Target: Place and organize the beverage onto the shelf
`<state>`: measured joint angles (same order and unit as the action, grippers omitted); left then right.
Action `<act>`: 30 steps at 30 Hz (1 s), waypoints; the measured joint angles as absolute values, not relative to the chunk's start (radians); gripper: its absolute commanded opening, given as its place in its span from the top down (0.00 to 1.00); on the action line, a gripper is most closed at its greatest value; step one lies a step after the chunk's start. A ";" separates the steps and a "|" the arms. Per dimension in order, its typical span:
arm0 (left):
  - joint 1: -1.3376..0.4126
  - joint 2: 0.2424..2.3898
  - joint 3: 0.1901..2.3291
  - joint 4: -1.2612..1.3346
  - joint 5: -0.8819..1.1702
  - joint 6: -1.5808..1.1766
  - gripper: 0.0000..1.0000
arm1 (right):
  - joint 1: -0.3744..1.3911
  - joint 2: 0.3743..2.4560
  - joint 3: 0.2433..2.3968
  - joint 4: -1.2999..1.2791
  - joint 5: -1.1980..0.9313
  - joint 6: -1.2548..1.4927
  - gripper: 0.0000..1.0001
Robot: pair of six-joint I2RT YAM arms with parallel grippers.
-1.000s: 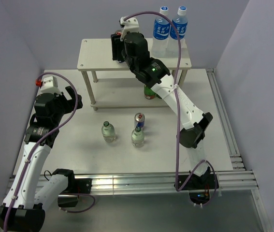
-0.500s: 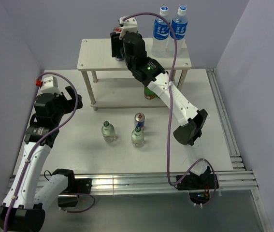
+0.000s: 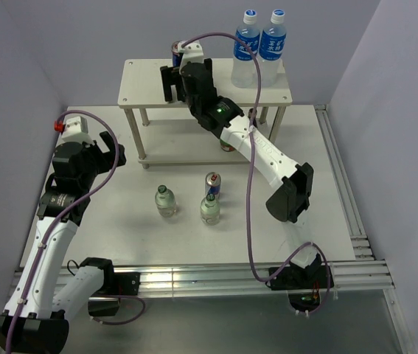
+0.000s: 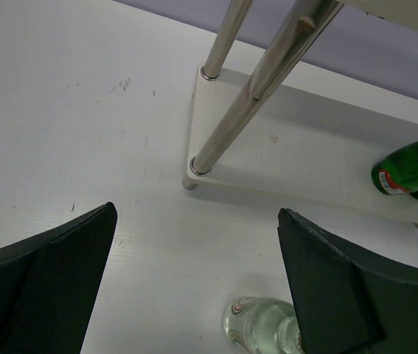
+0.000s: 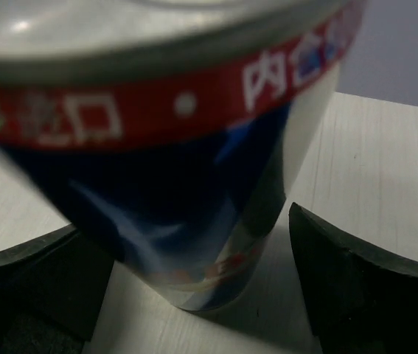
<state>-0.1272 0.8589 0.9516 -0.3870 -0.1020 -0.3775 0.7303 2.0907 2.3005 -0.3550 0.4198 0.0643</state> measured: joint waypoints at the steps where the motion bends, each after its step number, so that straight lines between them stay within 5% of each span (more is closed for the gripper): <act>1: -0.126 0.859 0.952 -0.387 -0.102 -0.377 0.02 | 0.731 2.086 2.285 -0.333 0.424 0.065 0.00; 13: -0.113 0.859 0.952 -0.387 -0.102 -0.377 0.02 | 0.769 1.846 1.996 -0.304 0.460 0.117 0.00; 21: -0.118 0.860 0.952 -0.387 -0.104 -0.363 0.02 | 0.913 1.500 1.583 -0.244 0.546 0.181 0.00; 30: -0.512 0.822 0.985 -0.520 -0.316 -0.425 0.05 | 1.209 1.069 1.156 -0.215 0.700 0.336 0.00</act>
<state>-0.5117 0.8215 0.9848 -0.5201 -0.3161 -0.4248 1.2095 1.0691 1.1557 -0.2146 0.6998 0.3355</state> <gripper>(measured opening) 0.979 0.998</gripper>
